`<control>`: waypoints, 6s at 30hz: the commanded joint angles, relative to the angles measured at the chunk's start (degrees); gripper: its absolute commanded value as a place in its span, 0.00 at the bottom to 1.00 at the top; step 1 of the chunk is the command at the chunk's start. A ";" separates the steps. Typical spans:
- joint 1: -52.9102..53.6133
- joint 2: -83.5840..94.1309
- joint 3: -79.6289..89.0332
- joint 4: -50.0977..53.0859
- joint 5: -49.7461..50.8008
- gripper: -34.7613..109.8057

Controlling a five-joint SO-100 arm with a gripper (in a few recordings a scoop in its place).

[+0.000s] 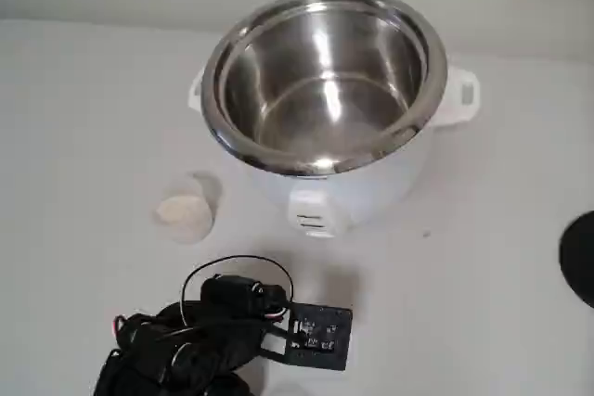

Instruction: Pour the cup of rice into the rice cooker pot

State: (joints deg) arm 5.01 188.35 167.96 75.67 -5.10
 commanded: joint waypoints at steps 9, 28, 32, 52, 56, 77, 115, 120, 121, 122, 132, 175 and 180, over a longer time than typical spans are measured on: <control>0.62 0.00 1.93 0.00 0.44 0.24; 0.62 0.00 1.93 0.00 0.44 0.24; 0.62 0.00 1.93 0.00 0.44 0.24; -32.70 0.88 7.82 -3.52 -55.46 0.26; -41.84 2.20 8.53 -14.33 -56.16 0.27; -35.24 -80.33 3.87 -116.72 -70.66 0.59; -37.97 -157.15 -36.30 -180.44 -83.41 0.34; -38.94 -155.57 -32.87 -181.23 -84.20 0.33; -39.37 -154.60 -31.20 -181.49 -84.20 0.33; -39.90 -153.63 -29.18 -181.76 -84.11 0.33; -42.45 -138.52 -13.45 -184.22 -84.02 0.33; -25.84 -63.63 -44.38 -92.81 -68.82 0.33; -23.12 -64.60 -52.47 -86.48 -63.63 0.33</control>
State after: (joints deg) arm -20.30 119.71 125.42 -13.62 -72.60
